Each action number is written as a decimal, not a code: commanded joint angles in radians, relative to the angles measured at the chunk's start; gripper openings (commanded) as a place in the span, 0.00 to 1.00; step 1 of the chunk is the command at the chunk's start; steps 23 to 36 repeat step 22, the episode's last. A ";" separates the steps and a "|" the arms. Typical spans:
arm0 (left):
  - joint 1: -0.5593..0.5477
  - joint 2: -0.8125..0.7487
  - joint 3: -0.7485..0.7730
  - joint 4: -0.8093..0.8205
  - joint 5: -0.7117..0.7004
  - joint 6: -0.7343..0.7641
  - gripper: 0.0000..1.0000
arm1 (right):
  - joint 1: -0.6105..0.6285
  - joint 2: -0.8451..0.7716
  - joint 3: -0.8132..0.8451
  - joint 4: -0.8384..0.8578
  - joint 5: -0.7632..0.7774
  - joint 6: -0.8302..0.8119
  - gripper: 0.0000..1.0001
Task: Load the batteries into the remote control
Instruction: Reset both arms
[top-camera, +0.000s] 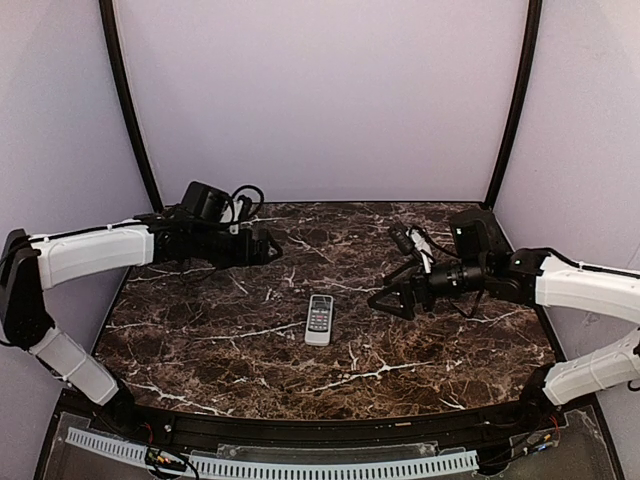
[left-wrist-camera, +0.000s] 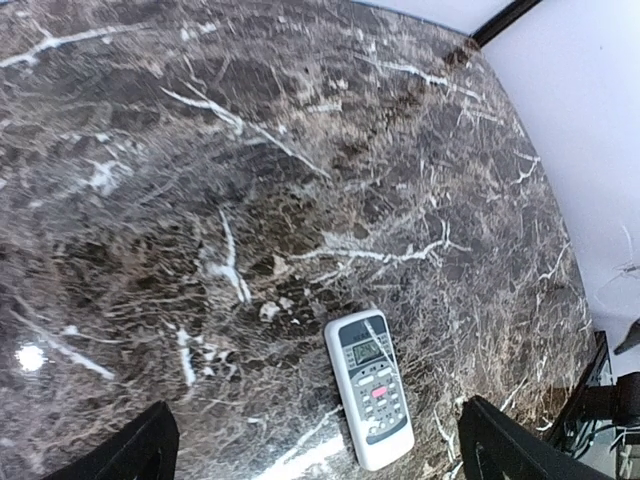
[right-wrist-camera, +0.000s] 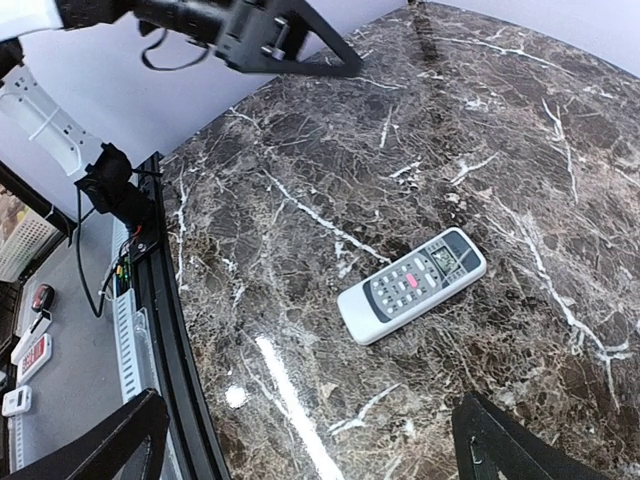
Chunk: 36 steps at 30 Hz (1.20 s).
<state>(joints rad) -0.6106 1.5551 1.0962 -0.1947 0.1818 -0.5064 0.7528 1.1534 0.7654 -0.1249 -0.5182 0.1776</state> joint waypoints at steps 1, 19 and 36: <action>0.078 -0.189 -0.102 -0.114 -0.058 0.077 0.98 | -0.052 0.069 0.022 0.078 0.001 0.021 0.99; 0.120 -0.517 -0.589 0.017 -0.251 -0.041 0.98 | -0.166 0.312 -0.241 0.506 -0.060 0.219 0.99; 0.120 -0.521 -0.576 0.009 -0.269 -0.023 0.99 | -0.167 0.296 -0.252 0.506 -0.053 0.223 0.99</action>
